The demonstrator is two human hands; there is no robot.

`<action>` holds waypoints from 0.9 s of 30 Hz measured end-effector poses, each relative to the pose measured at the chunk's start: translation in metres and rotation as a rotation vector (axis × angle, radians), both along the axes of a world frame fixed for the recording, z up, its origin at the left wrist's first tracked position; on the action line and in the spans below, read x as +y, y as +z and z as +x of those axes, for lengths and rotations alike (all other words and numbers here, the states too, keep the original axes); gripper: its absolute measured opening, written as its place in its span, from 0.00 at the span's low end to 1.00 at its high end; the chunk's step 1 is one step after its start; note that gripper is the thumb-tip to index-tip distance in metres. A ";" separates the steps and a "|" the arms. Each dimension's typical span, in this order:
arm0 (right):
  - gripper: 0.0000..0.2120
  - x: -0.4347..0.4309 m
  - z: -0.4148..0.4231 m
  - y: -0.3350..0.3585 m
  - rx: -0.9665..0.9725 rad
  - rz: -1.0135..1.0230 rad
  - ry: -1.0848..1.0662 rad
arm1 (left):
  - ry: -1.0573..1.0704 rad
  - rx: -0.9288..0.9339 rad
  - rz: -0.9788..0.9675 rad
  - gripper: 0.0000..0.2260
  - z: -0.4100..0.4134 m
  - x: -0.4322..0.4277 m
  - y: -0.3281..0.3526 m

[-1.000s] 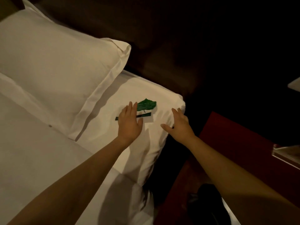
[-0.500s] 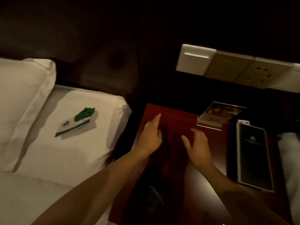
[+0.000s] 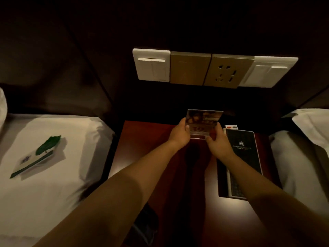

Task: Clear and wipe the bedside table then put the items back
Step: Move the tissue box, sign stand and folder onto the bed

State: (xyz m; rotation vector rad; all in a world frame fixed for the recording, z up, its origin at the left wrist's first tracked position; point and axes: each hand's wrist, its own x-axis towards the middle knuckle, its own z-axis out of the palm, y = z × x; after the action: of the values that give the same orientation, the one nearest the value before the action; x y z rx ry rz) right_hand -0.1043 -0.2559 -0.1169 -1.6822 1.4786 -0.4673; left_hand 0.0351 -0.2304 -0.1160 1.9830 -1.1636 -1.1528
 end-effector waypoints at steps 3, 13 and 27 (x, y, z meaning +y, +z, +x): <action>0.28 0.002 0.007 -0.001 -0.031 -0.011 0.060 | 0.097 -0.015 -0.055 0.13 0.002 0.004 -0.007; 0.28 0.078 0.093 -0.008 -0.152 0.085 0.256 | 0.740 0.268 -0.194 0.15 0.053 0.101 -0.008; 0.28 0.251 0.312 -0.011 -0.128 0.307 0.765 | 1.284 0.086 -0.157 0.12 0.232 0.319 -0.003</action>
State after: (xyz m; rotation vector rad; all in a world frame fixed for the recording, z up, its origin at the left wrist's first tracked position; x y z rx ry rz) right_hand 0.2079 -0.0046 -0.1278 -1.7669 0.6790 0.0698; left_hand 0.2672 0.0882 -0.1192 1.9197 0.1796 -0.4086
